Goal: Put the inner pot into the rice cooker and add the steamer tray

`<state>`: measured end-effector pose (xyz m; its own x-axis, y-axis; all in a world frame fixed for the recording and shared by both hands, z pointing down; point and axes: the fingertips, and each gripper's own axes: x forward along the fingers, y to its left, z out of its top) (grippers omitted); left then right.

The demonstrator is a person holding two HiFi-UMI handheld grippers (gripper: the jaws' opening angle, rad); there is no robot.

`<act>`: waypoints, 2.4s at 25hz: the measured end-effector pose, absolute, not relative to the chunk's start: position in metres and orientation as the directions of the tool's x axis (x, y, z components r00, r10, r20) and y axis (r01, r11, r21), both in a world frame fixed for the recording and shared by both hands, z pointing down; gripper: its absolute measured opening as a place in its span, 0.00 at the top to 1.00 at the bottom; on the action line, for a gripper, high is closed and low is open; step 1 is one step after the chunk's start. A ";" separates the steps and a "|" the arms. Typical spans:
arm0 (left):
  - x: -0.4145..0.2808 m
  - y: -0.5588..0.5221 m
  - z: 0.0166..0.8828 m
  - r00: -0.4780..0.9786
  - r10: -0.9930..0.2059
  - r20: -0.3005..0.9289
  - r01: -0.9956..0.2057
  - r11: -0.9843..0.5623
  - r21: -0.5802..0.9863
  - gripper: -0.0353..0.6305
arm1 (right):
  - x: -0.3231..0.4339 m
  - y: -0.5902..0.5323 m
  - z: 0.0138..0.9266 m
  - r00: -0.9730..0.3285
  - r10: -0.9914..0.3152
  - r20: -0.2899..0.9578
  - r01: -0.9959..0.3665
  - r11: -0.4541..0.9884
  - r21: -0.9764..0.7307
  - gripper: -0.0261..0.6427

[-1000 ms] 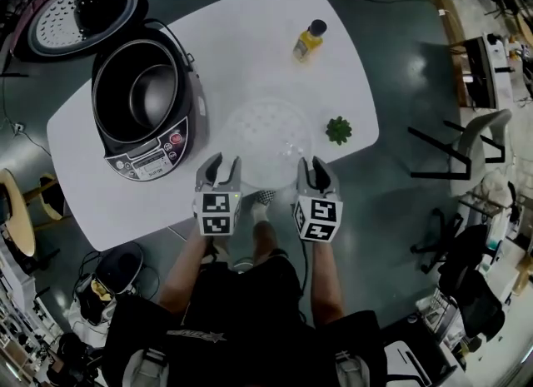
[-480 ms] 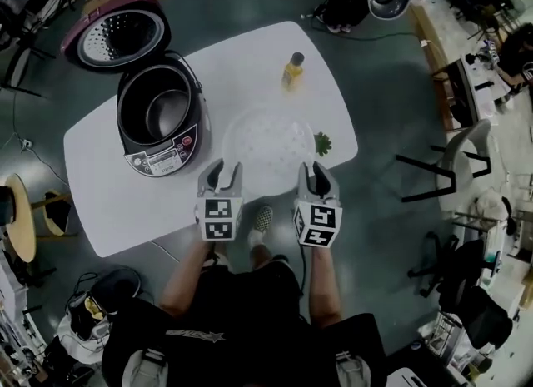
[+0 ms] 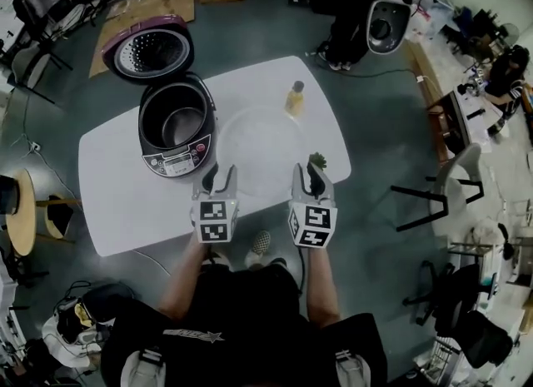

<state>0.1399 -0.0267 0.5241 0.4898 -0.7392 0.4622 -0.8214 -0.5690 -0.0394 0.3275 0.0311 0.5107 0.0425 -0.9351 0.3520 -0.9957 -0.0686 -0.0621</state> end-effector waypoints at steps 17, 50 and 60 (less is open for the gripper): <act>0.049 -0.052 0.457 0.314 -0.883 0.349 -0.929 -0.361 -0.077 0.72 | 0.245 -0.034 0.447 -0.168 -0.957 0.238 -0.986 0.163 -0.038 0.82; -0.089 -0.201 0.499 0.279 -0.840 0.465 -0.937 -0.345 -0.062 0.71 | 0.107 -0.191 0.489 -0.209 -0.912 0.353 -0.977 0.207 -0.045 0.81; -0.093 -0.221 0.540 0.291 -0.780 0.553 -0.931 -0.365 -0.025 0.71 | 0.102 -0.211 0.528 -0.194 -0.866 0.460 -0.980 0.194 -0.048 0.81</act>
